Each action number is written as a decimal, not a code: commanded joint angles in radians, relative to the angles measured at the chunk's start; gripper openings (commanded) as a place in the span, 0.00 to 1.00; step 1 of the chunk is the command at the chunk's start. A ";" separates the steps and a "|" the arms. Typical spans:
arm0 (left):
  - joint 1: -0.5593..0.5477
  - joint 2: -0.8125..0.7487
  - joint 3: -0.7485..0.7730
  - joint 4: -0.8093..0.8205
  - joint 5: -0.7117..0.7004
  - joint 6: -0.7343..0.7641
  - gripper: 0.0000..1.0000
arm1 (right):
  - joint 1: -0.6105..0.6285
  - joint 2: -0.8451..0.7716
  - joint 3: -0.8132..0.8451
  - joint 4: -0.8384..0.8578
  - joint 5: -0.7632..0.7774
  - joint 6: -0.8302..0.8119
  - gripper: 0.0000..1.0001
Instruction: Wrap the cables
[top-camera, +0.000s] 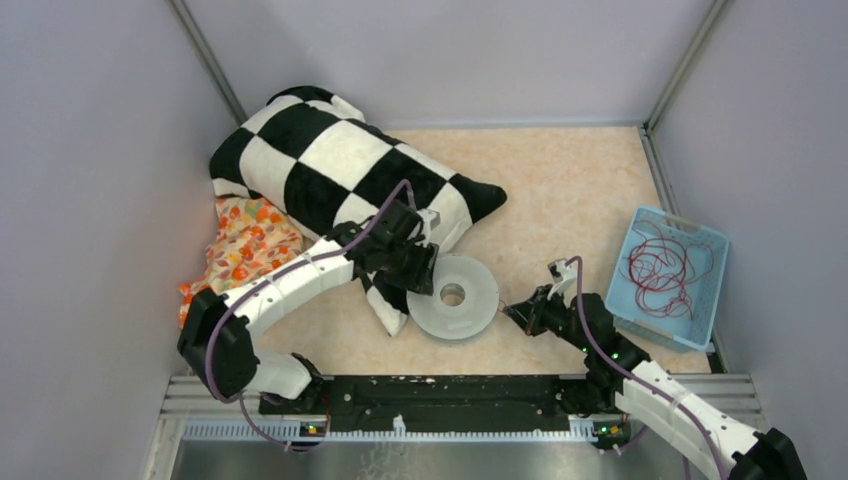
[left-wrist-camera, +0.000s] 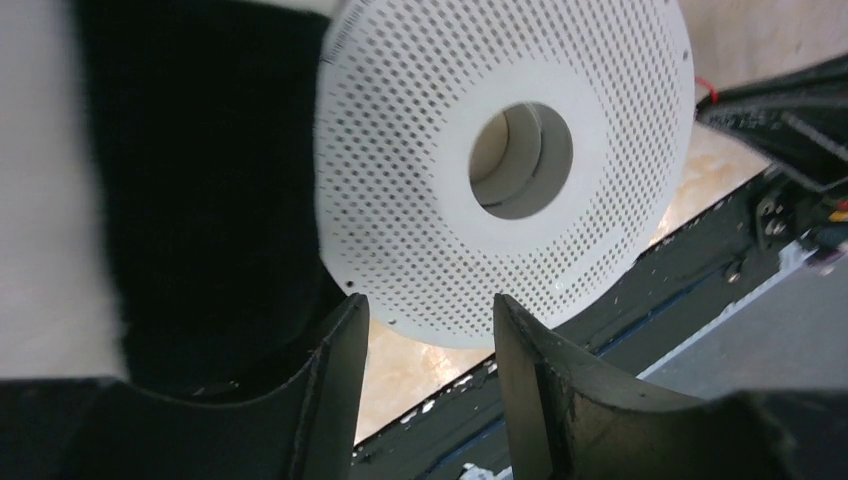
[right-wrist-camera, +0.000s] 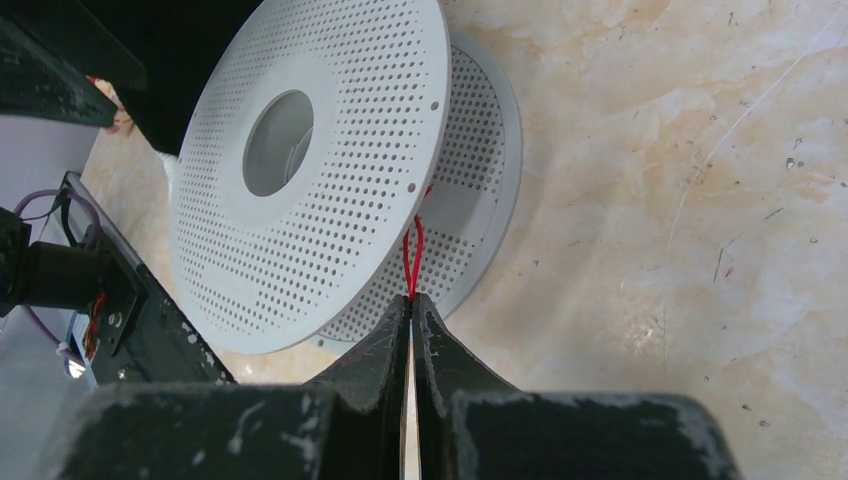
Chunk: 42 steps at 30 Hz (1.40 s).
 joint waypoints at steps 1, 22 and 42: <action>-0.094 0.089 0.084 -0.013 -0.059 0.092 0.56 | 0.010 0.014 0.048 0.029 -0.013 -0.010 0.00; -0.151 0.376 0.257 -0.015 0.321 0.193 0.46 | 0.010 0.032 0.053 0.051 -0.017 0.014 0.00; -0.137 0.507 0.316 0.238 0.385 0.164 0.48 | 0.012 0.029 0.071 0.019 -0.017 0.005 0.00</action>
